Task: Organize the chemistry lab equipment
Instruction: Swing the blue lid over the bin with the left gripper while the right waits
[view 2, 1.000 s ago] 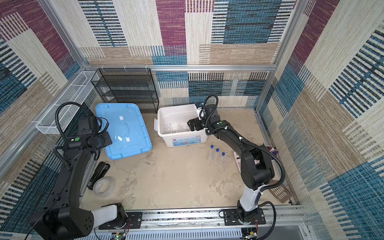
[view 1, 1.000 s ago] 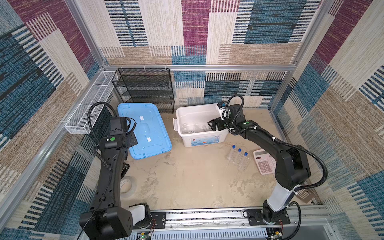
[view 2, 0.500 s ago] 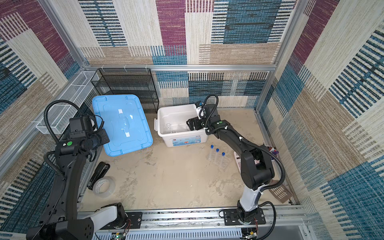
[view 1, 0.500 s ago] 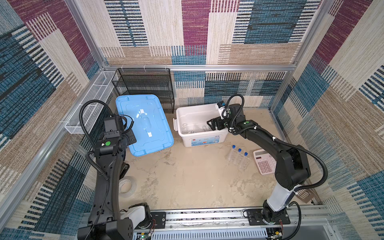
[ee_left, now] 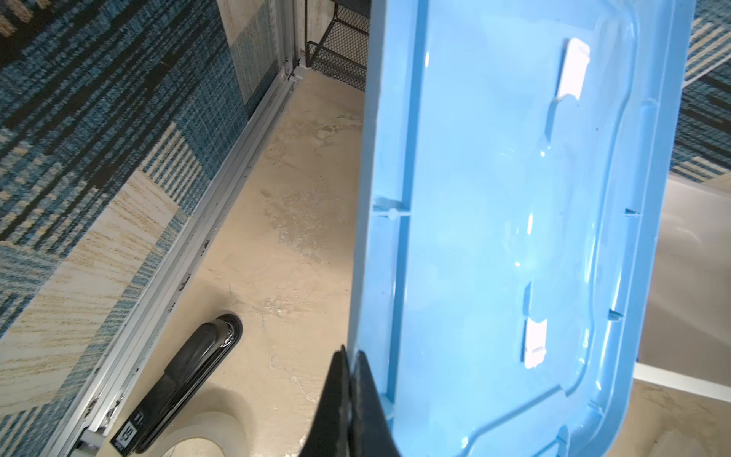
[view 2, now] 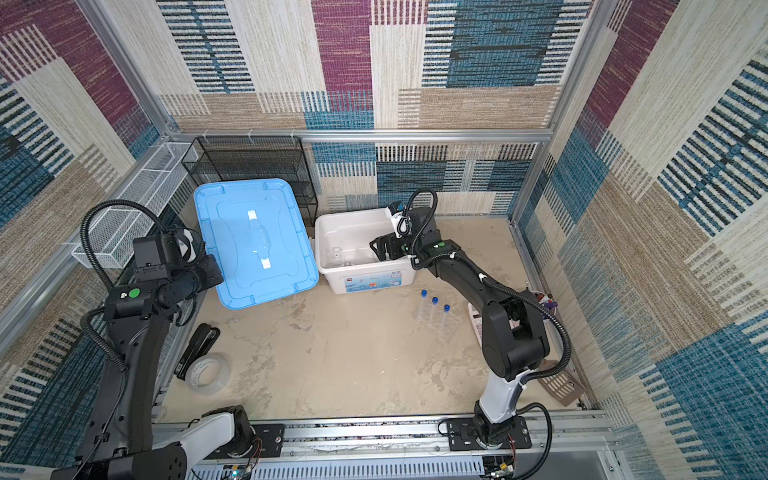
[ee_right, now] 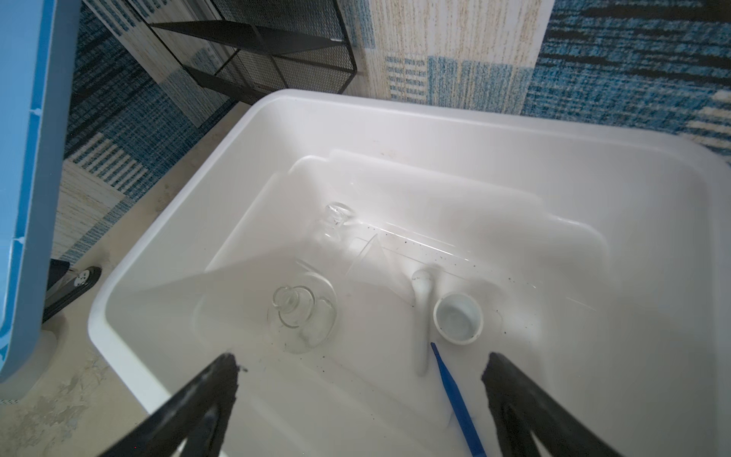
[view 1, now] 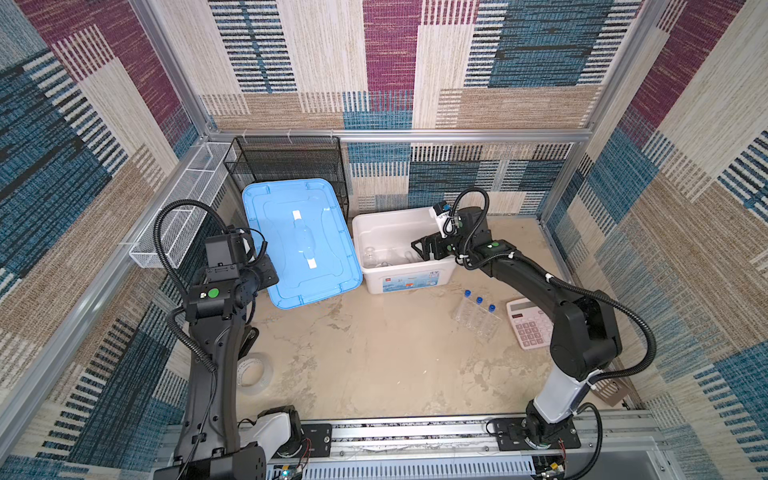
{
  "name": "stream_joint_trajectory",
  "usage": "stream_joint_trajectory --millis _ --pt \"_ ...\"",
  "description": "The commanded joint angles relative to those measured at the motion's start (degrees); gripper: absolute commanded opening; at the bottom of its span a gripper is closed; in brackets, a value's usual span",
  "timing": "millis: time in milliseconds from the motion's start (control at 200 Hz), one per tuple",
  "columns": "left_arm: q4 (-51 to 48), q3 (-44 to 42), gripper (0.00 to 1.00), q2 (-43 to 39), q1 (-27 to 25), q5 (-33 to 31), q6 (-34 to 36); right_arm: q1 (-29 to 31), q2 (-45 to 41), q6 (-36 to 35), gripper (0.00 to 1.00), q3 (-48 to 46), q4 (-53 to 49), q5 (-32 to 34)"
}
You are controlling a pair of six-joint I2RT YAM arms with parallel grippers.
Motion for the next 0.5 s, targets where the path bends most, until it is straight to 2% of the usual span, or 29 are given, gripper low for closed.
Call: stream_joint_trajectory --millis 0,235,496 --pt "4.5 0.1 0.0 -0.4 -1.1 2.6 -2.9 0.1 -0.6 1.3 0.99 0.3 3.2 -3.9" --pt "7.0 -0.3 0.0 0.7 -6.1 2.6 -5.4 0.0 -1.0 1.7 1.0 0.0 5.3 -11.3" --pt "11.0 0.6 0.0 5.6 -13.8 0.1 -6.4 -1.5 -1.6 4.0 0.98 -1.4 8.1 -19.8"
